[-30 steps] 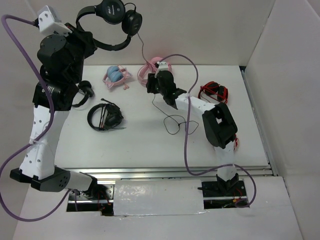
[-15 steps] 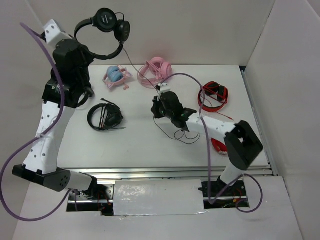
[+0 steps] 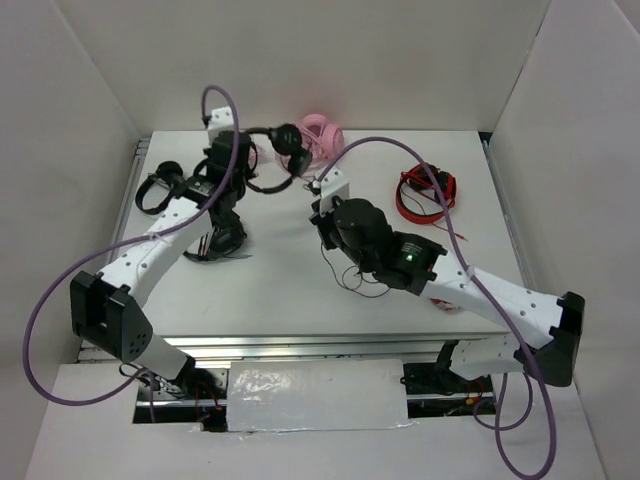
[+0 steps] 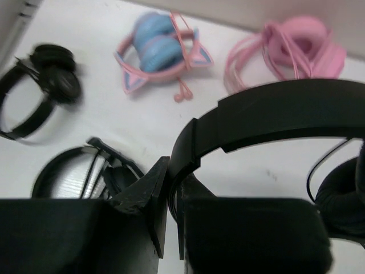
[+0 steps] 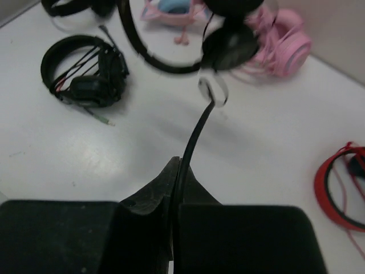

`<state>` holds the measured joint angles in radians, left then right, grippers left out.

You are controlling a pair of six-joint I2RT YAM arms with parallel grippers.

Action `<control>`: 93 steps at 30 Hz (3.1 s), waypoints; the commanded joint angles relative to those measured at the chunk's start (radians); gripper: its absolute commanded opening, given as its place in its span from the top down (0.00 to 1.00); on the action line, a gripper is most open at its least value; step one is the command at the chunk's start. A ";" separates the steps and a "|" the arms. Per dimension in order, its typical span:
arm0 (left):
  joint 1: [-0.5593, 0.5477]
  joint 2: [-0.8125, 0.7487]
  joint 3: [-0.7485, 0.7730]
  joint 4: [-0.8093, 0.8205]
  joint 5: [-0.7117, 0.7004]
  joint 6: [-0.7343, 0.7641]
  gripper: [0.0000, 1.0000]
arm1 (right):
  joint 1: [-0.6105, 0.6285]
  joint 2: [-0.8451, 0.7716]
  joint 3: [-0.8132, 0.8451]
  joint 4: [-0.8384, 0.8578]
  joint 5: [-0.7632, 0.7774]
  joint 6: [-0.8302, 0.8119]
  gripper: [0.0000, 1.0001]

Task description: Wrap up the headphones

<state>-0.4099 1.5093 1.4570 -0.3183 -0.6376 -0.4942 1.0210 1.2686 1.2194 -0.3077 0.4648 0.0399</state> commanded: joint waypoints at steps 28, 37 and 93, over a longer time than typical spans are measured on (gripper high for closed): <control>-0.432 -0.412 -0.668 0.245 0.553 0.407 1.00 | -0.392 -0.081 0.137 0.097 -0.381 -0.648 1.00; -0.454 -0.609 -0.739 0.265 0.667 0.372 1.00 | -0.578 -0.115 -0.054 0.210 -0.814 -0.603 1.00; 0.161 -0.129 0.448 -0.159 0.248 0.023 1.00 | -0.181 0.082 -0.768 1.058 -0.822 0.361 1.00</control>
<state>-0.3302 1.3586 1.9152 -0.5404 -0.4500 -0.3660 0.7898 1.4849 0.4686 0.8566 -0.6003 0.4450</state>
